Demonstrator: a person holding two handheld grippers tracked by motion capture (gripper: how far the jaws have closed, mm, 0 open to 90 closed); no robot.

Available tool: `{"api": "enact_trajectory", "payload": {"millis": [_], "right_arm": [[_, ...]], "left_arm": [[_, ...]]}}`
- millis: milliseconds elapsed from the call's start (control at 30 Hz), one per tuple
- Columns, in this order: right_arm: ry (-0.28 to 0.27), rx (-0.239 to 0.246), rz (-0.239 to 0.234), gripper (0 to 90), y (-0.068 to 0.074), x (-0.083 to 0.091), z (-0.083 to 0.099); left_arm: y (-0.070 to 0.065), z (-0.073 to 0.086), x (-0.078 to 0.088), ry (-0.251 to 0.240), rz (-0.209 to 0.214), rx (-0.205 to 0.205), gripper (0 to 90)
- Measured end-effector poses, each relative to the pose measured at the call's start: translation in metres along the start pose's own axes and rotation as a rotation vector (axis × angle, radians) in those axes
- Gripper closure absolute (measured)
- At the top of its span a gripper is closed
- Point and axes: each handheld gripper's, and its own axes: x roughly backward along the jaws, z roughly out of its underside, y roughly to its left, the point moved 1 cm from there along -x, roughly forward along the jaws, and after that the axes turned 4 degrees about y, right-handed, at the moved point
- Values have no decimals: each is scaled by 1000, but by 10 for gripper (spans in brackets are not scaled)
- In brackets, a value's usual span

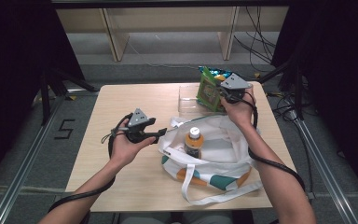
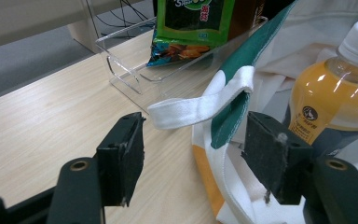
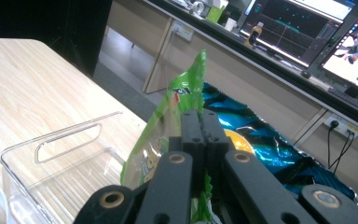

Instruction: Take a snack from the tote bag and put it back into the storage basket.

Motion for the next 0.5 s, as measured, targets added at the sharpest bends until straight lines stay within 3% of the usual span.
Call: {"api": "enact_trajectory", "payload": {"millis": [200,500], "right_arm": [[25,11,-20,900,-1,1,4],[75,-29,-65,900,-1,6,9]], "left_arm": [[0,0,0,2,-1,-3,372],[-1,0,-1,4,1,-1,372]]}}
